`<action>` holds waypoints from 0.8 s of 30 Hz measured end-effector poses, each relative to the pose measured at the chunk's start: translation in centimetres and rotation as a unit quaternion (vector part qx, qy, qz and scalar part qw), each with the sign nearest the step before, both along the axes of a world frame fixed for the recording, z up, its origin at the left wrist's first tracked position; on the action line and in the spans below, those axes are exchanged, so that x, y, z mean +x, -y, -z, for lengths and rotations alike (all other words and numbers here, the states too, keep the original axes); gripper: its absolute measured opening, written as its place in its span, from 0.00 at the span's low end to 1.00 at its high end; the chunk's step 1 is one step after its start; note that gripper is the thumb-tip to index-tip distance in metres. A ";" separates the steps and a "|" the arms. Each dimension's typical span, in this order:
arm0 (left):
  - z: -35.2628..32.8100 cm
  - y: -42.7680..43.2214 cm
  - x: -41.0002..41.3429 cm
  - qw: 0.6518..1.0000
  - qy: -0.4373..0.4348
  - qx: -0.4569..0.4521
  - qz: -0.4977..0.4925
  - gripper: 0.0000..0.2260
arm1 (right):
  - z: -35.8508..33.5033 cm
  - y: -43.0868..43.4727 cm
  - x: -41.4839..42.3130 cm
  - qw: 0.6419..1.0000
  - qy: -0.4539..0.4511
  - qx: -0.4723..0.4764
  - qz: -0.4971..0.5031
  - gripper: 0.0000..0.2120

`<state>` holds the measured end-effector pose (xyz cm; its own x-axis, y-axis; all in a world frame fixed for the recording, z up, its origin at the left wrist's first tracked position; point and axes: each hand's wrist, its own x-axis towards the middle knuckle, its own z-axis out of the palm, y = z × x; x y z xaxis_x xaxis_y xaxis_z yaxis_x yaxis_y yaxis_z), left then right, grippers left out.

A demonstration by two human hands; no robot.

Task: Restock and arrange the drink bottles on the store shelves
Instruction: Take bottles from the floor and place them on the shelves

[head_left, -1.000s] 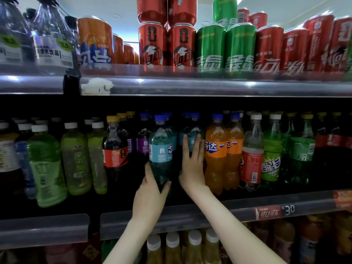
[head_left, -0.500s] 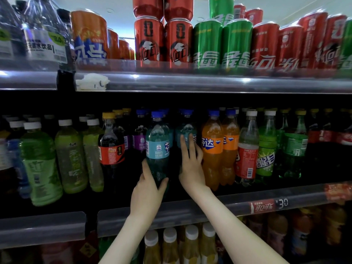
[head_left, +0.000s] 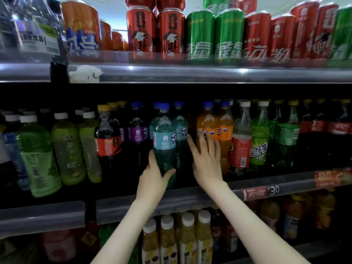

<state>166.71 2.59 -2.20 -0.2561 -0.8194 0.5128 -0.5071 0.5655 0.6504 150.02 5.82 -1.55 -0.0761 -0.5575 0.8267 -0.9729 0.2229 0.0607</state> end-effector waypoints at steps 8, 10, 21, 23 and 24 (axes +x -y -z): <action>-0.5 -1.6 -5.1 0.999 0.025 0.000 0.019 0.41 | 0.7 -2.0 -2.9 0.996 0.038 0.047 -0.059 0.40; -0.3 -1.6 -5.9 0.999 0.036 -0.013 0.001 0.41 | 1.0 -2.8 -3.1 0.992 0.063 0.057 -0.090 0.39; 2.5 -4.3 -8.1 0.984 0.021 -0.160 -0.077 0.32 | 5.9 -9.3 -5.2 0.976 0.187 0.009 -0.113 0.24; 5.4 -5.6 -8.7 0.954 0.000 -0.292 -0.075 0.24 | 8.5 -10.9 -6.2 0.980 0.178 0.014 -0.085 0.23; 7.1 -6.5 -9.0 0.941 -0.003 -0.332 -0.057 0.21 | 9.8 -11.7 -6.8 0.983 0.169 0.023 -0.068 0.23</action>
<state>157.71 9.07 -9.26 -0.1810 -0.3390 0.9232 -0.5863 0.7909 0.1755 143.24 17.57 -11.34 -0.2639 -0.6181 0.7404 -0.9600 0.0942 -0.2636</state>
